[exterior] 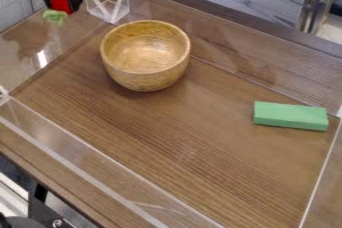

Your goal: Move the red fruit to the left

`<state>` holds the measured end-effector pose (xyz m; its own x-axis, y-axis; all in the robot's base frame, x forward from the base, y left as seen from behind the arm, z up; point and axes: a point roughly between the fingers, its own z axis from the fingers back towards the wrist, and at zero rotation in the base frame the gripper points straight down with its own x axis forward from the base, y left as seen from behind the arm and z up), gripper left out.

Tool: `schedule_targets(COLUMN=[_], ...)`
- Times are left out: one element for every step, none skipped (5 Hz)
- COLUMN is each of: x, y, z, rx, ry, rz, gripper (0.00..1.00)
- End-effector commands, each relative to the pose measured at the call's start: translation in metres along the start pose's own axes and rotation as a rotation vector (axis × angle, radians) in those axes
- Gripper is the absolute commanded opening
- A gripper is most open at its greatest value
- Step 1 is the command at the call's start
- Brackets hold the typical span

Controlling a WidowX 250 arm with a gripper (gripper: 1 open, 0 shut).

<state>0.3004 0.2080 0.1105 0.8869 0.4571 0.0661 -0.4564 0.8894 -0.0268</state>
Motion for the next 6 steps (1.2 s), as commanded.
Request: schedule_targets(x=[0.009, 0.007, 0.012, 0.019, 0.02, 0.023], y=[0.002, 0.002, -0.005, -0.006, -0.014, -0.021], z=[0.016, 0.01, -0.007, -0.024, -0.029, -0.032], rx=[0.02, 0.035, 0.053, 0.069, 0.075, 0.078], ry=[-0.056, -0.046, -0.039, -0.028, -0.016, -0.006], rz=[0.024, 0.048, 0.071, 0.094, 0.023, -0.045], gripper=[0.0, 0.0, 0.0, 0.0, 0.0, 0.0])
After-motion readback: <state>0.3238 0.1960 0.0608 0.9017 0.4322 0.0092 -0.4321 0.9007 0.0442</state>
